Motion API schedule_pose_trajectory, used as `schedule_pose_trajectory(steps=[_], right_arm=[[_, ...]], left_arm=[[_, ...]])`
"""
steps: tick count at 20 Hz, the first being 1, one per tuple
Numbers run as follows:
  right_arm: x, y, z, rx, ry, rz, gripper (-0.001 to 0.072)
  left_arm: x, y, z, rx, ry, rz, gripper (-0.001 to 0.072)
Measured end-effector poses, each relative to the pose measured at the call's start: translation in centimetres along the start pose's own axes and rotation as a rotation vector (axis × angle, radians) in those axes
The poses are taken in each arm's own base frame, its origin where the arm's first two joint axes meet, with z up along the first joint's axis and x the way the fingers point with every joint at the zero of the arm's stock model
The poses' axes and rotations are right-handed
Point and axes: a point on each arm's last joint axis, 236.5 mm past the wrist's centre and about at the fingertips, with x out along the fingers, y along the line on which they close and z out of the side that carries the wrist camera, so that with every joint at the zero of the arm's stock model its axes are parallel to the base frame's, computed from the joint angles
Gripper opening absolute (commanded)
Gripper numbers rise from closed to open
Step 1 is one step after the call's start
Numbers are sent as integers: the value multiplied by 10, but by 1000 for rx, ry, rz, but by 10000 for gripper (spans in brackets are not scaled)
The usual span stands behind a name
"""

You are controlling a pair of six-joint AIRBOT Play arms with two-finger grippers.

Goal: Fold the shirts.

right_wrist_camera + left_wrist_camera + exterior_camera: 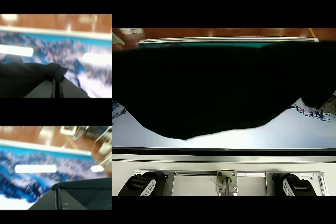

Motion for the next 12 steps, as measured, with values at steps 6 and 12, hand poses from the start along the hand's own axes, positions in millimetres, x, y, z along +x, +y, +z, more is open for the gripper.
schedule_pose_trajectory(steps=[6, 12], right_arm=[[53, -6, -62, 157, 272, 38, 66], [205, -22, -155, 320, 437, 64, 67]], left_arm=[[49, 49, -70, -80, 215, 119, 36], [161, 114, -132, -193, 332, 213, 37]])
